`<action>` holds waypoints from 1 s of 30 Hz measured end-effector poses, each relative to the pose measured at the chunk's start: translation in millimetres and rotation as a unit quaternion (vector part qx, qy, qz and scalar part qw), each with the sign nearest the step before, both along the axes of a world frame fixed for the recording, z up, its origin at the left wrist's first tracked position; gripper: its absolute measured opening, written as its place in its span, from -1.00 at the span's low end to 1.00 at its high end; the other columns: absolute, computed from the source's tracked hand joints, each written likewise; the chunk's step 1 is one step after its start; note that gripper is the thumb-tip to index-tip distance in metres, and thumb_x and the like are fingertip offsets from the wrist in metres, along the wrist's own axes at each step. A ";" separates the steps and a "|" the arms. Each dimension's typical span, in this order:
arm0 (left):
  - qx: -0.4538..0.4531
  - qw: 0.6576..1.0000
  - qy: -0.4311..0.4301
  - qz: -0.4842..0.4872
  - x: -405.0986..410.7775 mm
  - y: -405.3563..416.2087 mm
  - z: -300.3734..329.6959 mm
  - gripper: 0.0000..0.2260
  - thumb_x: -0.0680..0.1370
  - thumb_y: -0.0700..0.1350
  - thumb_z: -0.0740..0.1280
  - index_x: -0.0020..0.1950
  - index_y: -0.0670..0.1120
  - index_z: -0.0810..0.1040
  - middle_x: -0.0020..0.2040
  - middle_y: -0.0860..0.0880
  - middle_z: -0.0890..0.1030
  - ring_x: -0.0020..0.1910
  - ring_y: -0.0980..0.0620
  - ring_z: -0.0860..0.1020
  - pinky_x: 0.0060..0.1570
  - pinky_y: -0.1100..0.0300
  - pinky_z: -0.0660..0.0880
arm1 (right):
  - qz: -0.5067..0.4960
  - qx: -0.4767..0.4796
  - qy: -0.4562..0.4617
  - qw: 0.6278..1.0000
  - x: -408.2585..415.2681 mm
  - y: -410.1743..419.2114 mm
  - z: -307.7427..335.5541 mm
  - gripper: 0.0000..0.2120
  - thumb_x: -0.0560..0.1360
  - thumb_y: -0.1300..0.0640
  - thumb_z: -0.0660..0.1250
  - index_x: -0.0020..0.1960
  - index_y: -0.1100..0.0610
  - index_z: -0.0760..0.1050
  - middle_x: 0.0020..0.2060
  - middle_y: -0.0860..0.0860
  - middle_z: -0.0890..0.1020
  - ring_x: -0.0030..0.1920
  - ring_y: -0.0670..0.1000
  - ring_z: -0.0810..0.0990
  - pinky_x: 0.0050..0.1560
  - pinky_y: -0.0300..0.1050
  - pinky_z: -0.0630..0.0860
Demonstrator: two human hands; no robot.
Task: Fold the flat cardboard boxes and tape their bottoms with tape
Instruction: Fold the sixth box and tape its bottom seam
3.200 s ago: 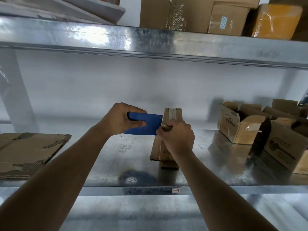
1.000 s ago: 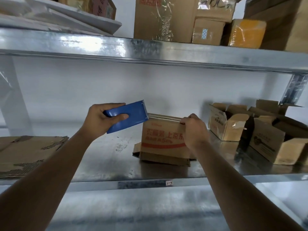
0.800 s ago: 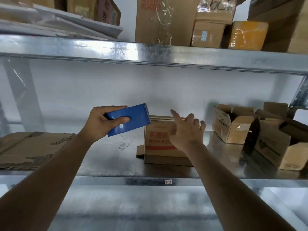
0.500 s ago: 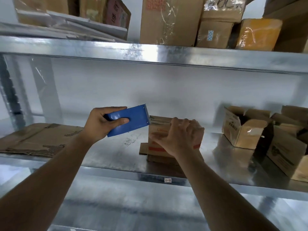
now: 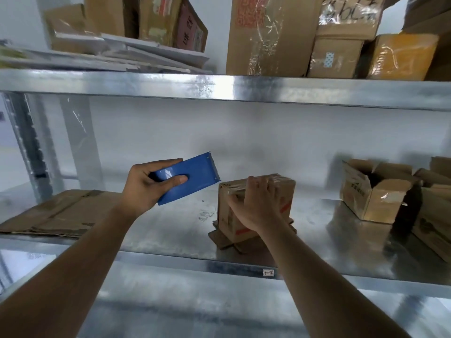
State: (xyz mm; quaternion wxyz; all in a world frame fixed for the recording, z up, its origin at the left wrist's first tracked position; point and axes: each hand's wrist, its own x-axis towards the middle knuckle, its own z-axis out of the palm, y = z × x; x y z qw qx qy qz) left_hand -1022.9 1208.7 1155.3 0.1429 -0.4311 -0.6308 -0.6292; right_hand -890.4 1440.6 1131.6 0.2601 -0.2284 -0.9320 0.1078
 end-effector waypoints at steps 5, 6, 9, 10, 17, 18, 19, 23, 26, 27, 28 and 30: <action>-0.027 0.997 -0.003 -0.071 -23.1 -8.0 0.6 -0.65 0.43 -0.21 0.57 0.21 -0.08 0.71 0.10 0.04 0.75 0.08 0.02 0.71 0.08 0.22 0.62 | 0.094 -0.081 0.019 0.992 14.3 9.2 0.1 -0.23 0.53 -0.38 -0.04 0.53 0.08 0.37 0.53 0.07 0.26 0.56 0.12 0.19 0.48 0.24 0.36; -0.030 0.996 -0.010 -0.086 -25.7 -8.4 0.2 -0.65 0.42 -0.21 0.57 0.21 -0.09 0.71 0.10 0.03 0.75 0.08 0.00 0.71 0.08 0.21 0.63 | 0.114 -0.085 0.035 0.989 15.6 12.3 -2.3 -0.33 0.60 -0.29 0.03 0.54 0.09 0.39 0.52 0.06 0.29 0.55 0.08 0.24 0.49 0.19 0.37; -0.044 0.991 -0.020 -0.122 -31.7 -8.4 -1.6 -0.64 0.42 -0.19 0.56 0.22 -0.11 0.70 0.12 -0.04 0.75 0.10 -0.05 0.71 0.11 0.14 0.64 | 0.167 -0.088 0.086 0.978 22.2 19.5 -8.3 -0.62 0.72 0.11 0.17 0.52 0.12 0.45 0.44 0.01 0.42 0.42 -0.04 0.42 0.46 -0.07 0.41; -0.042 0.988 -0.030 -0.143 -34.1 -8.7 -3.0 -0.64 0.43 -0.17 0.58 0.22 -0.09 0.71 0.13 -0.07 0.74 0.11 -0.07 0.70 0.12 0.13 0.64 | 0.177 -0.095 0.104 0.974 24.8 21.2 -9.4 -0.64 0.72 0.19 0.17 0.49 0.14 0.47 0.40 0.00 0.45 0.38 -0.08 0.46 0.44 -0.15 0.41; -0.027 0.963 -0.113 -0.241 -30.8 -7.1 -4.8 -0.63 0.36 -0.19 0.57 0.15 0.04 0.76 0.18 -0.19 0.71 0.11 -0.05 0.70 0.08 0.16 0.63 | 0.155 -0.071 0.160 0.972 31.9 18.0 -10.3 -0.53 0.65 -0.01 0.10 0.44 0.14 0.53 0.32 -0.04 0.53 0.30 -0.07 0.54 0.37 0.00 0.52; -0.027 0.962 -0.116 -0.244 -30.5 -5.5 -4.5 -0.63 0.35 -0.18 0.59 0.14 0.05 0.77 0.19 -0.19 0.71 0.11 -0.05 0.70 0.08 0.16 0.63 | 0.152 -0.062 0.185 0.969 33.6 15.4 -7.9 -0.49 0.62 -0.07 0.10 0.44 0.13 0.53 0.30 -0.05 0.55 0.29 -0.08 0.56 0.34 -0.02 0.54; -0.029 0.961 -0.119 -0.249 -30.2 -4.4 -4.1 -0.61 0.33 -0.11 0.64 0.15 0.05 0.76 0.19 -0.18 0.71 0.12 -0.05 0.70 0.09 0.15 0.63 | 0.159 -0.050 0.216 0.962 35.5 12.0 -4.2 -0.49 0.61 -0.09 0.13 0.43 0.12 0.54 0.28 -0.05 0.58 0.26 -0.09 0.58 0.30 -0.06 0.56; -0.022 0.957 -0.129 -0.259 -30.8 0.3 -5.0 -0.40 0.20 0.14 0.72 0.19 0.03 0.75 0.20 -0.14 0.71 0.17 -0.07 0.67 0.17 0.08 0.62 | 0.252 -0.099 0.272 0.923 37.5 -5.4 13.3 -0.75 0.68 0.19 0.29 0.31 0.16 0.63 0.08 -0.04 0.69 0.10 -0.14 0.66 0.13 -0.23 0.58; -0.010 0.954 -0.136 -0.268 -28.6 4.2 -7.4 -0.38 0.17 0.13 0.74 0.20 0.04 0.75 0.19 -0.12 0.72 0.18 -0.05 0.66 0.18 0.10 0.61 | 0.307 -0.303 0.243 0.869 34.1 -18.9 24.3 -0.72 0.68 0.06 0.29 0.28 0.14 0.64 0.06 0.09 0.71 0.04 0.08 0.72 0.09 -0.01 0.66; -0.010 0.953 -0.140 -0.270 -27.2 4.1 -7.9 -0.37 0.16 0.13 0.74 0.20 0.05 0.74 0.18 -0.11 0.72 0.17 -0.04 0.66 0.16 0.12 0.61 | 0.316 -0.342 0.235 0.853 33.4 -20.6 26.2 -0.68 0.67 0.02 0.29 0.30 0.16 0.63 0.08 0.13 0.71 0.04 0.16 0.72 0.07 0.05 0.67; -0.013 0.952 -0.144 -0.272 -27.1 3.8 -9.0 -0.35 0.14 0.12 0.75 0.21 0.07 0.74 0.14 -0.12 0.73 0.14 -0.03 0.67 0.13 0.13 0.62 | 0.322 -0.360 0.227 0.846 33.0 -20.7 26.4 -0.66 0.67 0.02 0.28 0.31 0.19 0.62 0.09 0.15 0.71 0.06 0.19 0.72 0.10 0.09 0.68; -0.029 0.953 -0.149 -0.263 -25.6 2.4 -10.3 -0.30 0.10 0.10 0.77 0.23 0.11 0.72 0.07 -0.17 0.74 0.06 -0.03 0.68 0.09 0.11 0.64 | 0.337 -0.384 0.219 0.832 33.7 -19.4 24.7 -0.67 0.68 0.09 0.27 0.33 0.26 0.60 0.12 0.18 0.72 0.13 0.21 0.71 0.21 0.15 0.65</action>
